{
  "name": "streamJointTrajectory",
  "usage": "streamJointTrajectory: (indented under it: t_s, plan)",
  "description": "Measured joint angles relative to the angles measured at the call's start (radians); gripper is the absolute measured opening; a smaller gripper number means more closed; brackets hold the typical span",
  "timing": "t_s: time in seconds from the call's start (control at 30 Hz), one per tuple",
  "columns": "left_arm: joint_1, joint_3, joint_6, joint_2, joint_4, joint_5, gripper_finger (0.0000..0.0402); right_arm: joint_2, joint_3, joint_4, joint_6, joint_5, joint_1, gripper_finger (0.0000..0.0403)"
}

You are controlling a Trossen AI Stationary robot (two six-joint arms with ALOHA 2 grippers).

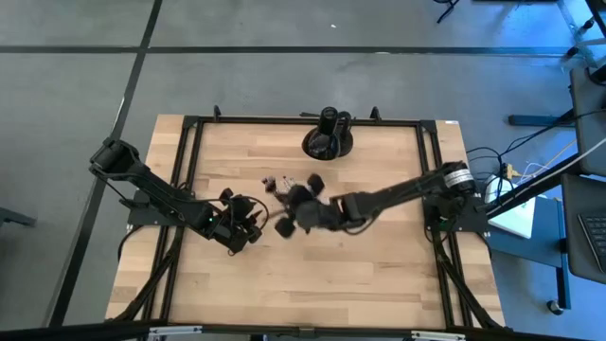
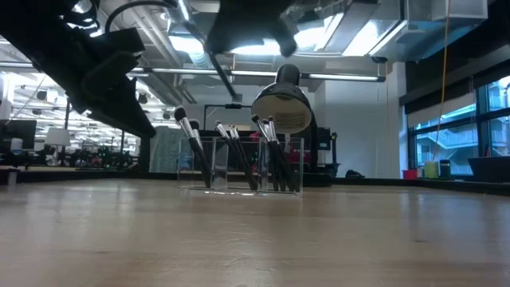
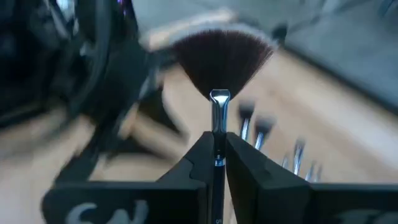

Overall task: Pick & Place Makeup Supplies
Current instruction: Put the makeup brush into the transparent organizer

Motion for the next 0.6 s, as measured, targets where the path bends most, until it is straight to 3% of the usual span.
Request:
streamJointTrajectory:
  t_s: [0.2, 0.3, 0.6]
  plan:
    - [0.0, 0.0, 0.0, 0.0, -0.002, 0.028, 0.0143, 0.011, 0.0, 0.218, -0.216, 0.019, -0.086, 0.0035]
    - [0.0, 0.0, 0.0, 0.0, -0.007, 0.018, 0.0143, 0.054, 0.0, 0.309, -0.284, -0.034, -0.119, 0.0035]
    - [0.0, 0.0, -0.002, 0.0, -0.018, 0.033, 0.0143, 0.165, -0.001, 0.393, -0.335, -0.064, -0.148, 0.0036]
